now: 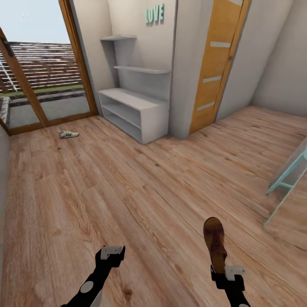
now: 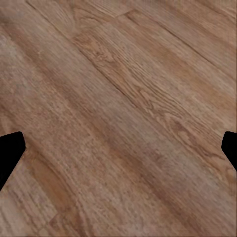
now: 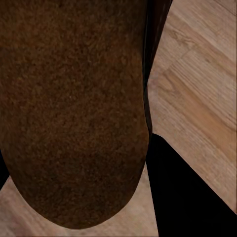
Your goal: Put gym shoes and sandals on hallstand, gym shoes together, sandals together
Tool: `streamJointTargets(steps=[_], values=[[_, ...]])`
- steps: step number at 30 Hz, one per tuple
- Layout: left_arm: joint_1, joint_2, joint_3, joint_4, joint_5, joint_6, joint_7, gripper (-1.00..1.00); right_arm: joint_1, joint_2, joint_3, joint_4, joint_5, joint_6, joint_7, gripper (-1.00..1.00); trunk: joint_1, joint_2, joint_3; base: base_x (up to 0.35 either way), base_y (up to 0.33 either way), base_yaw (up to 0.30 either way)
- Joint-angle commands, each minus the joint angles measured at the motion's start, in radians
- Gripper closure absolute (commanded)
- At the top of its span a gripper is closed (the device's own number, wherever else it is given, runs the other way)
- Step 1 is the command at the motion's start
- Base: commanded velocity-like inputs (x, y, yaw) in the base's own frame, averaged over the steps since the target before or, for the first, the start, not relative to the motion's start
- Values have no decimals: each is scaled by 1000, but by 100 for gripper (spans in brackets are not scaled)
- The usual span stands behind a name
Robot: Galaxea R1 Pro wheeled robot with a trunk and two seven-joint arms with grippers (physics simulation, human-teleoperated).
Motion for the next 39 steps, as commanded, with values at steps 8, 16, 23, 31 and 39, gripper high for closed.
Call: streamJointTargets(steps=[8, 16, 23, 31, 39], values=[[-1, 0, -4, 1, 11, -3, 0, -100, 0, -1, 9, 0, -13, -3, -6, 100, 0, 0, -4, 335, 61, 278], [-1, 0, -3, 1, 11, -2, 0, -100, 0, -2, 9, 0, -12, -3, -5, 100, 0, 0, -7, 341, 2, 214], [-1, 0, -3, 6, 11, -4, 0, -100, 0, -3, 9, 0, -8, -2, 0, 100, 0, 0, -8, 341, 0, 16], [-1, 0, -3, 10, 16, -4, 0, -100, 0, -3, 10, 1, -8, -2, 0, 100, 0, 0, -8, 341, 0, 1], [-1, 1, -3, 12, 35, -4, 0, -100, 0, -3, 10, 1, -9, -2, -2, 100, 0, 0, -8, 341, 0, 35]])
